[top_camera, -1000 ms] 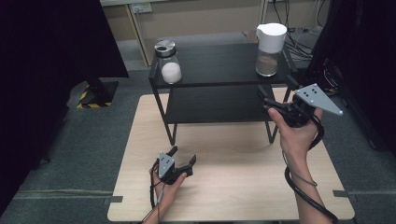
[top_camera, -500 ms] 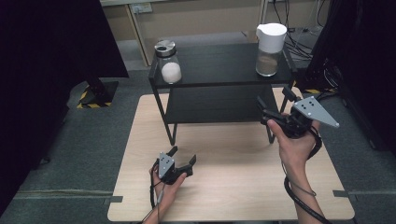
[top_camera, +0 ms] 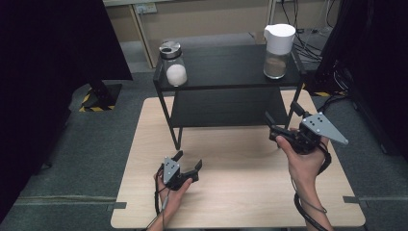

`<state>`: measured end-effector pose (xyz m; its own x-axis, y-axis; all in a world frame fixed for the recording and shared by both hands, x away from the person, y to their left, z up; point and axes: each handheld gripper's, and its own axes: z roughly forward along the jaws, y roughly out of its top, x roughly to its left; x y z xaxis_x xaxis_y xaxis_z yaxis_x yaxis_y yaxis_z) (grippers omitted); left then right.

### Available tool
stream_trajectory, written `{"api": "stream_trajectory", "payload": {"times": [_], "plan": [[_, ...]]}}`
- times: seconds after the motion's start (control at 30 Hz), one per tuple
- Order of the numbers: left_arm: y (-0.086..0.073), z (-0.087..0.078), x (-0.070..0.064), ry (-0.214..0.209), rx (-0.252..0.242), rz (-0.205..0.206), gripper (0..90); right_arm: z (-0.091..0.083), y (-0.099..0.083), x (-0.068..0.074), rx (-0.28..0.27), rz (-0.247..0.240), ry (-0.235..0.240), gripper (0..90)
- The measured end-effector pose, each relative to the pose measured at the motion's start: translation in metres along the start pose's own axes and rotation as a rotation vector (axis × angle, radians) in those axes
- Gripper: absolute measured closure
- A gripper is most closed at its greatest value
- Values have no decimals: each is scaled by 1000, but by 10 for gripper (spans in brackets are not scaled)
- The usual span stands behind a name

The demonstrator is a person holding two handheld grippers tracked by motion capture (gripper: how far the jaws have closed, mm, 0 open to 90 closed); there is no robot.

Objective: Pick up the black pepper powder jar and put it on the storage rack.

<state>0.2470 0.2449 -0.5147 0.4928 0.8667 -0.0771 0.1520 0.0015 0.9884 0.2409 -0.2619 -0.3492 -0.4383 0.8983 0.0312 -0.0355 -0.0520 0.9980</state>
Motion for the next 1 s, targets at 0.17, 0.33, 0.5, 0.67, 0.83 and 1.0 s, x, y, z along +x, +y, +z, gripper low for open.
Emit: {"api": "stream_trajectory", "payload": {"times": [0.17,0.33,0.5,0.67,0.83,1.0], "plan": [[0,0,0,1,0,2,123,-7,-10,-2,17,5,-3,93],[0,0,0,1,0,0,123,-14,-25,-3,41,13,2,91],[0,0,0,2,0,1,123,-19,-45,-3,67,26,7,90],[0,0,0,2,1,1,123,-22,-61,-4,91,43,6,89],[0,0,0,1,0,0,123,-24,-69,-4,105,53,4,89],[-1,0,0,1,-3,-1,123,-26,-75,-3,118,51,5,88]]}}
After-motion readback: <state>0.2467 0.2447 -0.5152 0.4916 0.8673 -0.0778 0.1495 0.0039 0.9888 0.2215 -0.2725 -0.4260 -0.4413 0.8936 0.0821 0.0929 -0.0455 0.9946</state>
